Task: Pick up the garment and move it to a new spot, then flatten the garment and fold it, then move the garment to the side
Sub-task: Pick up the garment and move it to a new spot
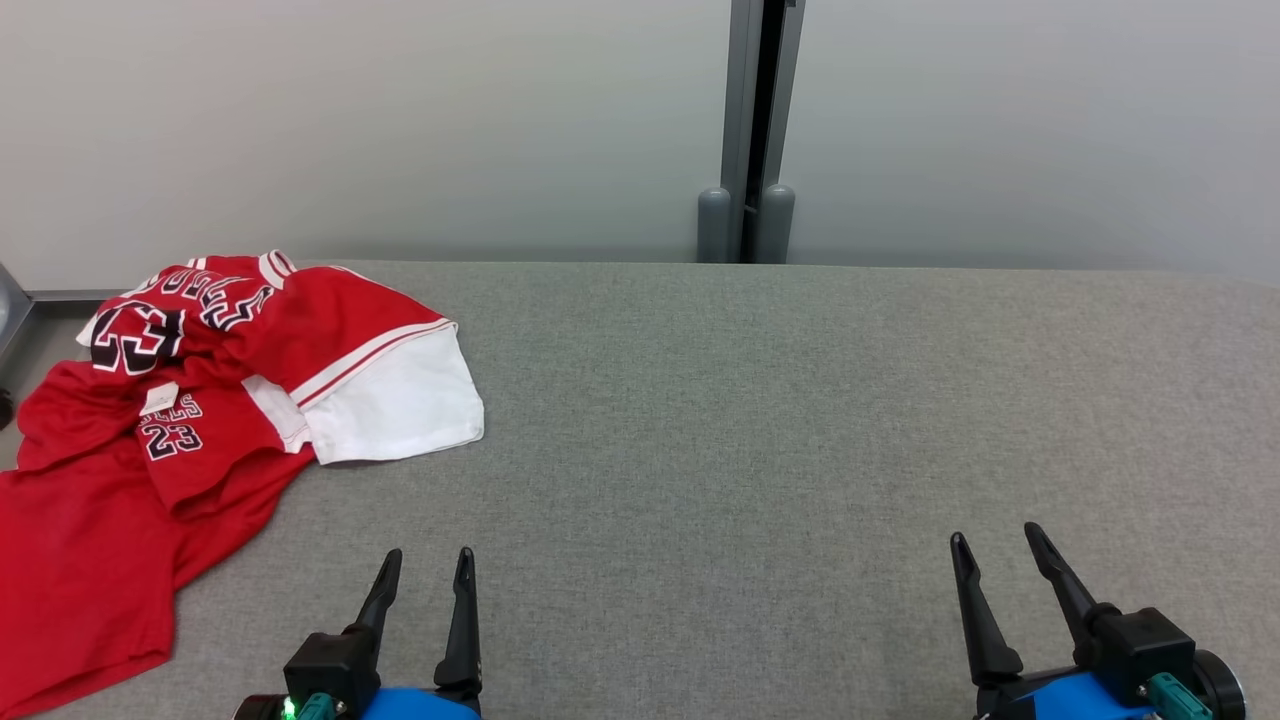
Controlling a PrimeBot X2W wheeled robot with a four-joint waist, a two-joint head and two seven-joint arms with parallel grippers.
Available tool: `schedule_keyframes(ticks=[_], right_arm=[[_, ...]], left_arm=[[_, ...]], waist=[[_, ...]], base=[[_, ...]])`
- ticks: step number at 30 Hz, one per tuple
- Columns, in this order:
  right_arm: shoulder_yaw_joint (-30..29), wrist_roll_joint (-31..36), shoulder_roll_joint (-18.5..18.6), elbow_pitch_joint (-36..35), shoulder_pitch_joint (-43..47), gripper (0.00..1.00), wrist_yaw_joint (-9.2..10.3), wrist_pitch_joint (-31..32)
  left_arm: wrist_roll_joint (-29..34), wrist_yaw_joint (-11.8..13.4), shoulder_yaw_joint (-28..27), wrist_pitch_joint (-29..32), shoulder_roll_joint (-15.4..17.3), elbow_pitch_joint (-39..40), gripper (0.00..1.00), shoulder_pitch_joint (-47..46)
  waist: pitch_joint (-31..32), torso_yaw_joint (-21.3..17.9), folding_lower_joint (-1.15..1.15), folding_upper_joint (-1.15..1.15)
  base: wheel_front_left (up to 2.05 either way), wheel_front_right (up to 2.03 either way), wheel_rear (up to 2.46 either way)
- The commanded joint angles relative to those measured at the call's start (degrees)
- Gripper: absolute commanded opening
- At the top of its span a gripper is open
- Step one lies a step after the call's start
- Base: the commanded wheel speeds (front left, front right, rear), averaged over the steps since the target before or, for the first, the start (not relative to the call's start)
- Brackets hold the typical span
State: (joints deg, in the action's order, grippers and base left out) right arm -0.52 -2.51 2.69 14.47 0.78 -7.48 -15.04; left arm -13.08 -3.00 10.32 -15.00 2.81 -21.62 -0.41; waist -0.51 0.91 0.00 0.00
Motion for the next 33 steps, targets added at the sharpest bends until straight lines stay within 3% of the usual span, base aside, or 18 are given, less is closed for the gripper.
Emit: schedule_keyframes(ticks=[1, 8, 24, 33], right_arm=[[-0.1, -0.1, 0.4, 0.1, 0.6, 1.0, -0.02, -0.2], [-1.1, -0.1, 0.3, -0.3, 1.1, 1.0, -0.02, -0.2], [-0.6, -0.8, 0.3, 0.0, -0.5, 1.0, -0.02, -0.2], [-0.2, -1.2, 0.3, 0.2, -0.7, 1.0, -0.02, -0.2]], left_arm=[[0.2, 0.3, 0.0, -0.3, 0.1, 0.1, 1.0, -0.8], [0.2, 0.3, 0.2, -0.3, 0.1, 0.2, 1.0, -1.3], [0.7, 0.2, -1.5, -0.2, 0.1, 0.9, 1.0, -2.0], [0.6, -0.1, -2.0, -0.2, 0.1, 1.1, 1.0, -1.9]], waist=[[0.0, 0.0, 0.0, 0.0], [-0.1, 2.0, 0.0, 0.0], [-0.7, 16.4, 0.0, 0.0], [-0.7, 20.7, 0.0, 0.0]], base=[[0.0, 0.0, 0.0], [0.0, 0.0, 0.0], [0.0, 0.0, 0.0], [0.0, 0.0, 0.0]])
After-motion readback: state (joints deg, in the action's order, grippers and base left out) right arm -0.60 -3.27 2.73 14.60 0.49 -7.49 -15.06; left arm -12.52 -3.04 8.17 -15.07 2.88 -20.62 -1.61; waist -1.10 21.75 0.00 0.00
